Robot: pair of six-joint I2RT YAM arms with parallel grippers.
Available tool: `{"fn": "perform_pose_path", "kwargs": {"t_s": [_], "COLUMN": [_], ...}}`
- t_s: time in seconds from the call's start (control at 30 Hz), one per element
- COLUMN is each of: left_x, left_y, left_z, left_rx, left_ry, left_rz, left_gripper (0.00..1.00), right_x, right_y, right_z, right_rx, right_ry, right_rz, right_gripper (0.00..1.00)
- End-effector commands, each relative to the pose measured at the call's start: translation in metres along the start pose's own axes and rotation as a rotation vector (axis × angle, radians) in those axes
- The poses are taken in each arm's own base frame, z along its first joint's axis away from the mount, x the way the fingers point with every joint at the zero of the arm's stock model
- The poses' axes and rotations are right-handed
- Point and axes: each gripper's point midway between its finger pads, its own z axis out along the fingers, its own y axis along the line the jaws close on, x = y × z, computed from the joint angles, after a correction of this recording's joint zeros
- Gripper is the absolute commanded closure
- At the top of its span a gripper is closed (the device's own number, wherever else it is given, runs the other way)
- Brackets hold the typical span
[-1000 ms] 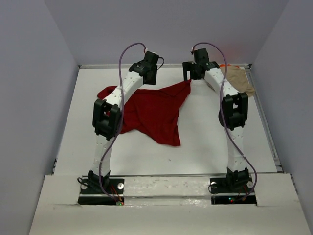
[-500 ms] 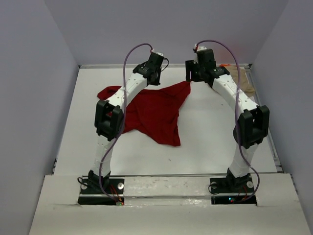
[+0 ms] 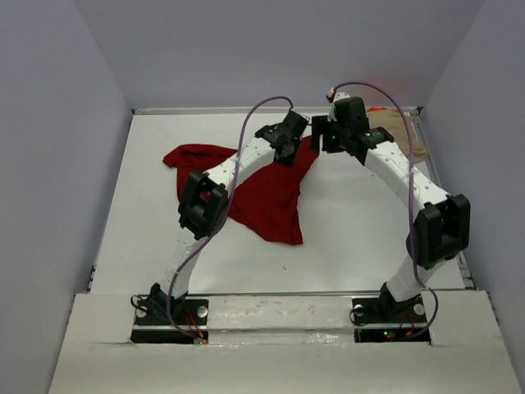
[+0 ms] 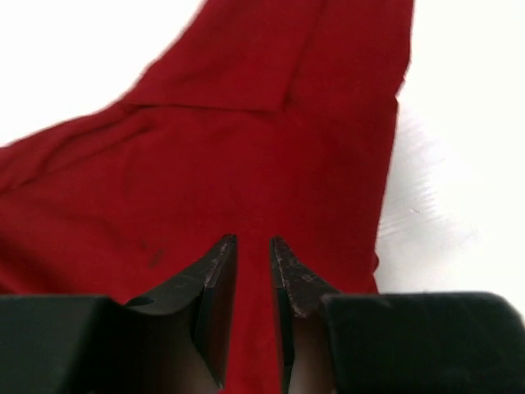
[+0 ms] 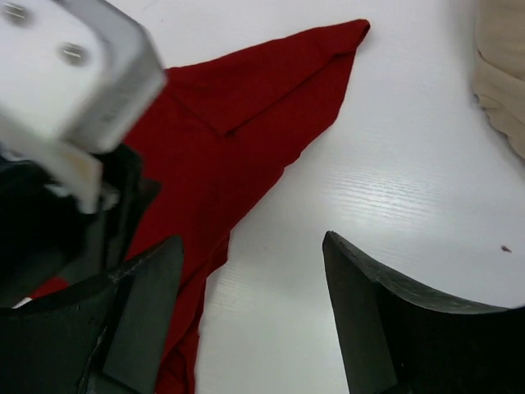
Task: Fold and stack the t-shirts
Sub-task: Flatten the tshirt out
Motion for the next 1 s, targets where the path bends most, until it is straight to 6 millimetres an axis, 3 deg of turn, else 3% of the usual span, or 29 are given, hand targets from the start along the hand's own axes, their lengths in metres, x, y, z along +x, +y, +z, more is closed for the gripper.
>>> {"fn": "perform_pose_path", "kwargs": {"t_s": [0.0,0.07,0.1,0.17,0.23,0.3,0.37,0.5,0.6,0.77,0.97], "left_x": [0.007,0.010,0.012,0.014,0.011,0.007,0.000,-0.011,-0.022,-0.029,-0.010], "left_y": [-0.017,-0.018,-0.018,-0.017,-0.008,0.007,0.029,0.070,0.099,0.161,0.177], "left_z": [0.001,0.002,0.003,0.001,-0.007,-0.011,-0.014,-0.010,-0.011,-0.004,0.003], "left_rx": [0.053,0.057,0.054,0.045,0.018,-0.049,-0.090,-0.124,-0.155,-0.197,-0.158], "left_ry": [0.033,0.051,0.057,0.057,0.044,0.030,0.023,0.031,0.007,0.009,0.063], "left_rz": [0.049,0.046,0.043,0.040,0.043,0.033,-0.015,-0.100,-0.148,-0.249,-0.304], "left_gripper": [0.66,0.67,0.70,0.73,0.73,0.73,0.73,0.69,0.62,0.61,0.60], "right_x": [-0.022,-0.020,-0.014,0.003,0.021,0.038,0.060,0.078,0.083,0.087,0.112], "right_y": [0.019,0.027,0.043,0.056,0.066,0.083,0.095,0.108,0.116,0.131,0.146], "right_z": [-0.032,-0.042,-0.047,-0.050,-0.055,-0.059,-0.060,-0.060,-0.065,-0.068,-0.055], "right_rx": [-0.073,-0.103,-0.177,-0.209,-0.234,-0.265,-0.285,-0.309,-0.332,-0.361,-0.438], "right_ry": [-0.109,-0.113,-0.096,-0.065,-0.039,-0.014,0.026,0.062,0.076,0.110,0.226], "right_rz": [-0.002,0.010,0.007,0.021,0.010,-0.009,-0.035,-0.063,-0.074,-0.110,-0.122], "right_gripper": [0.25,0.27,0.32,0.43,0.61,1.00,1.00,1.00,1.00,1.00,1.00]}}
